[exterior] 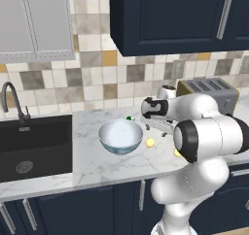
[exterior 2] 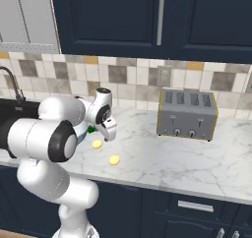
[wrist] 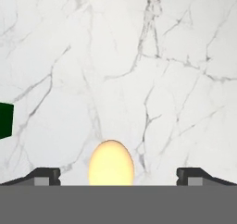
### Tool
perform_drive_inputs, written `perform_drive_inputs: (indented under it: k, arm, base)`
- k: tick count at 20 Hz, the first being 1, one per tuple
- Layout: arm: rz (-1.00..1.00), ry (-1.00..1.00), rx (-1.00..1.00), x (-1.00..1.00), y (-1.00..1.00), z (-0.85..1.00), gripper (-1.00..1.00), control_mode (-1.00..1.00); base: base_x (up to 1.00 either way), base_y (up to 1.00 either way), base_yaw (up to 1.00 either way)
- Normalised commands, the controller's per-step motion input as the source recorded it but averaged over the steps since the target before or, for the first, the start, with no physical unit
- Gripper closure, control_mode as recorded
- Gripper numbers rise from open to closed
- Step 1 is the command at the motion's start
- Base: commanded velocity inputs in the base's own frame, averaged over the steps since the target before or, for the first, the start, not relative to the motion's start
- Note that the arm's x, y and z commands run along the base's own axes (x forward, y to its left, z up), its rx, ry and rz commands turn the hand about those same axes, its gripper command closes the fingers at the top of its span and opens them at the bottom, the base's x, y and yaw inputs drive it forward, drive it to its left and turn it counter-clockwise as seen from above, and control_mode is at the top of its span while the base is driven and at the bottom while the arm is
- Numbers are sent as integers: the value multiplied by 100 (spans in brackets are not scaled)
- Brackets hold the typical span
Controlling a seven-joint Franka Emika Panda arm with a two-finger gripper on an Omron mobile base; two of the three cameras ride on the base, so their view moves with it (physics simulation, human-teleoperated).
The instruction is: Gather the eggs and milk located in the vicinity of the sink area and place them right next to the bowl.
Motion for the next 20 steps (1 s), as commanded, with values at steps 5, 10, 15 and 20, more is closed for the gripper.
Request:
perform_drive_inputs:
  k: [5, 10, 15, 20]
  arm:
    - [3, 0, 3, 0, 9, -21, -100, -100]
    - [0, 2, 3, 0, 19, -23, -100, -100]
    - [0, 0, 0, 0, 5, -22, -100, -100]
    - [0, 0, 0, -7, 0, -14, -100, -100]
  base:
    - [0, 0, 0]
    - [0, 0, 0]
    - [0, 0, 0]
    - [0, 0, 0]
